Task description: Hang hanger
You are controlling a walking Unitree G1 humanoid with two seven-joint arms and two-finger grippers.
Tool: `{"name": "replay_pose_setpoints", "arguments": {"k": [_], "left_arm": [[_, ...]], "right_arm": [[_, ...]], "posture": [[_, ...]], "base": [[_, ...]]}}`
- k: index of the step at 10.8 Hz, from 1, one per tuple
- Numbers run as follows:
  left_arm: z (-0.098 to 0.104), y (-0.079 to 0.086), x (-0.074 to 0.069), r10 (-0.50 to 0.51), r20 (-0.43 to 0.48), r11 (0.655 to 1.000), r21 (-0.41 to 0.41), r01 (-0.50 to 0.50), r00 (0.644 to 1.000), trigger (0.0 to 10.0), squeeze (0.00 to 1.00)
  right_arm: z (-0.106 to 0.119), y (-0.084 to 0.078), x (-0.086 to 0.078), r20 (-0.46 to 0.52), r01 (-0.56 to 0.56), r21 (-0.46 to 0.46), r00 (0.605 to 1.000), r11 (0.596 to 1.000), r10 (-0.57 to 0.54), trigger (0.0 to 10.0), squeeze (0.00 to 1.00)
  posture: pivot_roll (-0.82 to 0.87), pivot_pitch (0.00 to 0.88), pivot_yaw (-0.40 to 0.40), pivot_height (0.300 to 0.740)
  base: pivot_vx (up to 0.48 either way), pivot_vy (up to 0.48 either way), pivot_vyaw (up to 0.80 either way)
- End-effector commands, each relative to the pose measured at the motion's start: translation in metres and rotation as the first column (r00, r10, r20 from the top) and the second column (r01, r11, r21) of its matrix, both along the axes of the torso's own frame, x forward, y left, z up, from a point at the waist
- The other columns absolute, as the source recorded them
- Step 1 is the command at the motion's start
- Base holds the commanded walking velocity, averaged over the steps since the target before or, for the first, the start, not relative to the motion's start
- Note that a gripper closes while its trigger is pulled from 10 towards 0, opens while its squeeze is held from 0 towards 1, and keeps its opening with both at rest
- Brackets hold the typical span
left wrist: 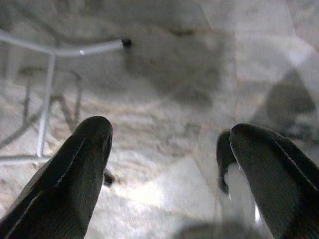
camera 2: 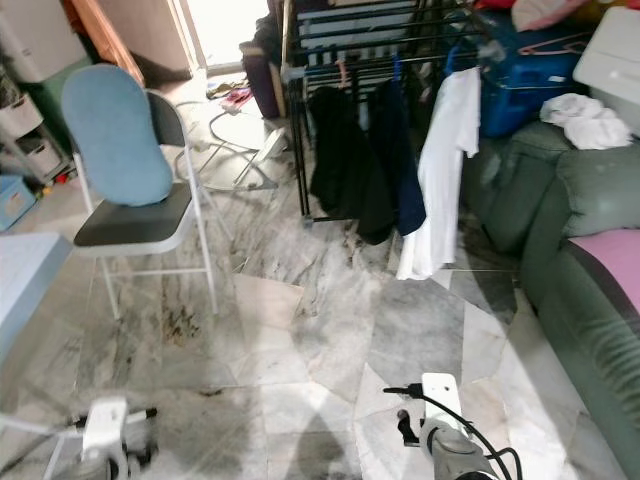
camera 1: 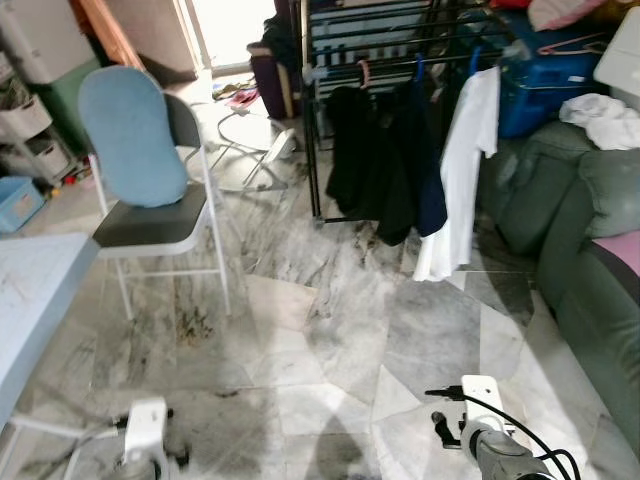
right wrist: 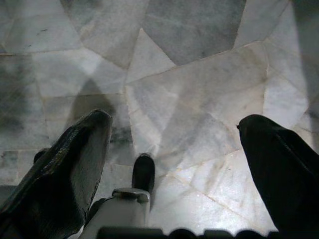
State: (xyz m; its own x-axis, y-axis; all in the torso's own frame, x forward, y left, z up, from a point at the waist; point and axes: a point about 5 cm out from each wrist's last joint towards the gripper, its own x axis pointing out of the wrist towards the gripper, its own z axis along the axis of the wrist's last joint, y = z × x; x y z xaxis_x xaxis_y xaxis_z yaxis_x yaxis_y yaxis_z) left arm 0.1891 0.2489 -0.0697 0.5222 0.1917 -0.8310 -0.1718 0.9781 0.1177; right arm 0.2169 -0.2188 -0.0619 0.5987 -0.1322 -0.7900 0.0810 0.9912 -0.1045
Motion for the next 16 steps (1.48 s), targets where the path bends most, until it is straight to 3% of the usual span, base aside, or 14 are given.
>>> {"name": "replay_pose_setpoints", "arguments": {"k": [1, 2, 4, 5, 6, 7, 8, 9, 10, 11, 14, 16], "left_arm": [[0.006, 0.008, 0.007, 0.025, 0.041, 0.998, 0.056, -0.028, 0.999, 10.0, 0.0], [0.006, 0.011, 0.004, -0.012, 0.019, 0.991, 0.137, 0.01, 1.0, 10.0, 0.0], [-0.002, 0.019, -0.019, -0.057, -0.048, 0.974, 0.215, 0.066, 0.997, 10.0, 0.0], [-0.008, 0.021, -0.035, -0.06, -0.092, 0.964, 0.253, 0.081, 0.994, 10.0, 0.0], [-0.013, 0.02, -0.049, -0.119, -0.139, 0.939, 0.305, 0.157, 0.983, 10.0, 0.0], [-0.014, 0.018, -0.052, -0.301, -0.23, 0.816, 0.44, 0.374, 0.926, 10.0, 0.0], [-0.014, 0.016, -0.051, -0.373, -0.271, 0.737, 0.494, 0.461, 0.887, 10.0, 0.0], [-0.01, 0.011, -0.037, -0.381, -0.201, 0.77, 0.472, 0.43, 0.902, 10.0, 0.0], [-0.017, -0.021, -0.029, -0.343, -0.086, 0.905, 0.239, 0.353, 0.936, 10.0, 0.0], [-0.02, -0.047, -0.025, -0.32, -0.036, 0.941, 0.101, 0.322, 0.947, 10.0, 0.0], [-0.017, -0.061, -0.011, -0.25, 0.003, 0.968, 0.0, 0.25, 0.968, 10.0, 0.0], [-0.017, -0.062, -0.01, -0.255, -0.035, 0.967, -0.01, 0.254, 0.966, 10.0, 0.0]], "right_arm": [[0.001, -0.003, 0.001, 0.005, 0.007, -0.001, 1.0, 1.0, -0.007, 10.0, 0.0], [0.003, -0.006, 0.003, 0.006, 0.0, -0.01, 1.0, 1.0, 0.0, 10.0, 0.0], [0.005, -0.004, 0.006, 0.011, -0.017, -0.017, 1.0, 1.0, 0.018, 10.0, 0.0], [0.003, -0.002, 0.004, 0.004, -0.043, -0.018, 0.999, 0.999, 0.043, 10.0, 0.0], [-0.001, -0.004, -0.004, -0.023, -0.074, -0.034, 0.997, 0.997, 0.073, 10.0, 0.0], [-0.006, -0.003, -0.011, -0.046, -0.1, -0.039, 0.994, 0.994, 0.098, 10.0, 0.0], [-0.008, -0.002, -0.016, -0.06, -0.114, -0.04, 0.992, 0.993, 0.111, 10.0, 0.0], [-0.01, -0.003, -0.019, -0.076, -0.112, -0.048, 0.991, 0.993, 0.108, 10.0, 0.0], [-0.011, 0.0, -0.02, -0.078, -0.103, -0.037, 0.992, 0.994, 0.1, 10.0, 0.0], [-0.01, 0.01, -0.014, -0.046, -0.106, 0.007, 0.993, 0.994, 0.106, 10.0, 0.0], [-0.005, 0.04, 0.002, 0.012, -0.164, 0.066, 0.987, 0.984, 0.163, 10.0, 0.0], [-0.008, 0.05, -0.002, -0.005, -0.172, 0.085, 0.985, 0.981, 0.173, 10.0, 0.0]], "posture": [[-0.07, 0.0, 0.085, 0.74], [-0.06, 0.0, 0.08, 0.74], [-0.07, 0.0, 0.068, 0.74], [-0.07, 0.0, 0.053, 0.74], [-0.08, 0.0, 0.039, 0.74], [-0.09, 0.0, 0.036, 0.74], [-0.1, 0.0, 0.047, 0.74], [-0.09, 0.0, 0.057, 0.74], [-0.07, 0.0, 0.07, 0.74], [-0.09, 0.0, 0.084, 0.74], [-0.11, 0.0, 0.102, 0.74], [-0.12, 0.0, 0.124, 0.74]], "base": [[0.0, 0.0, 0.0], [0.0, 0.0, 0.0], [0.0, 0.0, 0.0], [0.0, 0.0, 0.0], [0.0, 0.0, 0.0], [0.0, 0.0, 0.0], [0.0, 0.0, 0.0], [0.0, 0.0, 0.0], [0.0, 0.0, 0.0], [0.0, 0.0, 0.0], [0.0, 0.0, 0.0], [0.0, 0.0, 0.0]]}}
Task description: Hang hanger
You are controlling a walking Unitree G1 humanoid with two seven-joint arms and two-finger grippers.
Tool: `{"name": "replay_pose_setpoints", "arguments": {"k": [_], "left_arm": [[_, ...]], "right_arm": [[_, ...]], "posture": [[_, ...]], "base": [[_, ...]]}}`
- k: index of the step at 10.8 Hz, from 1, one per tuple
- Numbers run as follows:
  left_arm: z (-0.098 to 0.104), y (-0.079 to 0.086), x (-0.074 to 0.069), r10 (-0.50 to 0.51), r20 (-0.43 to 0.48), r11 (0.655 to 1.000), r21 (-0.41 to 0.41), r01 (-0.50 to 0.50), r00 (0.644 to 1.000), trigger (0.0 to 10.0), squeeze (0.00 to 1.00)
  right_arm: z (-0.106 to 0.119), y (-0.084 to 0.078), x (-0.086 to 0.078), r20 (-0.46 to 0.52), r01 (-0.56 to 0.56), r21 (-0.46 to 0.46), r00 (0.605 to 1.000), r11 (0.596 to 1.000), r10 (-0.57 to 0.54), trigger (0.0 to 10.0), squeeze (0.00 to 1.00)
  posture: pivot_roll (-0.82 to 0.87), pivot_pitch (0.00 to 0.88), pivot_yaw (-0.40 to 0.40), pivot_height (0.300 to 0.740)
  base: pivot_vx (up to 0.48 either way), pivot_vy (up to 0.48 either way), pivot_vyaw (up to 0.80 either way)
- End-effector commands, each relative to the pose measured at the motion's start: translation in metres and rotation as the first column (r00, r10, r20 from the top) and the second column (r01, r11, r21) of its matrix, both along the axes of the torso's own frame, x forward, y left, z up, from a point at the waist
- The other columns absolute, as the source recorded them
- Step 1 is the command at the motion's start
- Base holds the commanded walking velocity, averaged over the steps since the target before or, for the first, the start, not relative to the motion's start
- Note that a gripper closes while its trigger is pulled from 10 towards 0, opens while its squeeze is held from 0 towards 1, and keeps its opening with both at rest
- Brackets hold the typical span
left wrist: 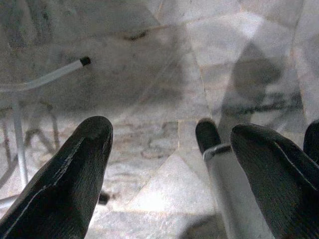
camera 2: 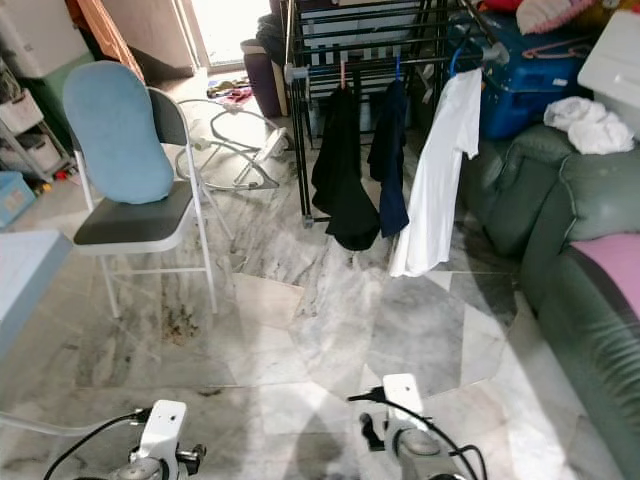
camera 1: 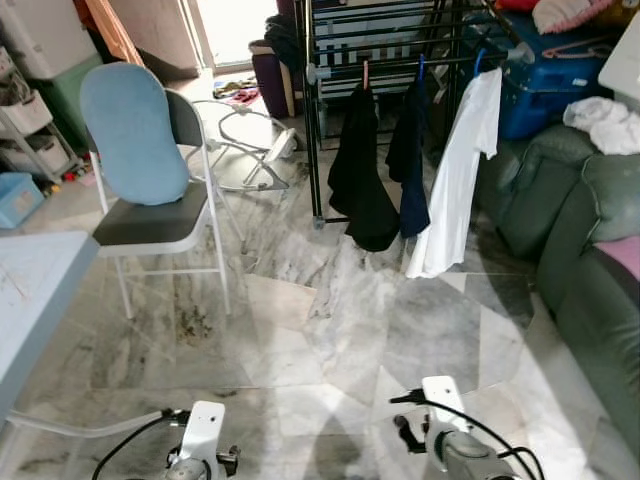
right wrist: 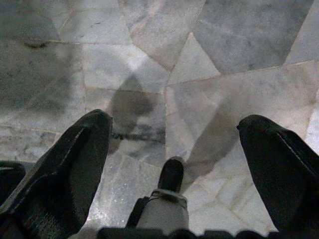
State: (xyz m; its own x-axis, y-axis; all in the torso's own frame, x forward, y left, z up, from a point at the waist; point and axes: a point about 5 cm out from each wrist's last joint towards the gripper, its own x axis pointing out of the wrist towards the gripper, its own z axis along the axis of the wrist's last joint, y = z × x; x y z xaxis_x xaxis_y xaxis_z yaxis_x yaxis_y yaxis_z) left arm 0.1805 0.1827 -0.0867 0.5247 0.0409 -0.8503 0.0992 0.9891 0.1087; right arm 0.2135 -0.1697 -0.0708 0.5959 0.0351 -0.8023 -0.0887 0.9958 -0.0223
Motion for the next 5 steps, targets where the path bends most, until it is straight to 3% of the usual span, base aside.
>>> {"name": "replay_pose_setpoints", "arguments": {"k": [1, 2, 5], "left_arm": [[-0.0026, 0.0042, -0.0059, 0.0, -0.035, 1.0, 0.017, 0.0, 0.999, 10.0, 0.0], [-0.0044, 0.0079, -0.0109, 0.014, -0.056, 1.0, 0.021, -0.013, 0.998, 10.0, 0.0], [-0.0027, 0.0113, -0.008, 0.011, -0.053, 1.0, 0.022, -0.01, 0.999, 10.0, 0.0]], "right_arm": [[-0.0038, 0.0031, -0.006, -0.03, -0.005, 0.012, 1.0, 1.0, 0.006, 10.0, 0.0], [-0.0065, 0.0066, -0.0105, -0.045, -0.018, 0.018, 0.999, 1.0, 0.019, 10.0, 0.0], [-0.0057, 0.0034, -0.009, -0.049, 0.0, 0.002, 0.999, 1.0, 0.0, 10.0, 0.0]], "posture": [[-0.12, 0.0, 0.13, 0.74], [-0.12, 0.0, 0.144, 0.74], [-0.14, 0.0, 0.166, 0.74]], "base": [[0.0, 0.0, 0.0], [0.0, 0.0, 0.0], [0.0, 0.0, 0.0]]}}
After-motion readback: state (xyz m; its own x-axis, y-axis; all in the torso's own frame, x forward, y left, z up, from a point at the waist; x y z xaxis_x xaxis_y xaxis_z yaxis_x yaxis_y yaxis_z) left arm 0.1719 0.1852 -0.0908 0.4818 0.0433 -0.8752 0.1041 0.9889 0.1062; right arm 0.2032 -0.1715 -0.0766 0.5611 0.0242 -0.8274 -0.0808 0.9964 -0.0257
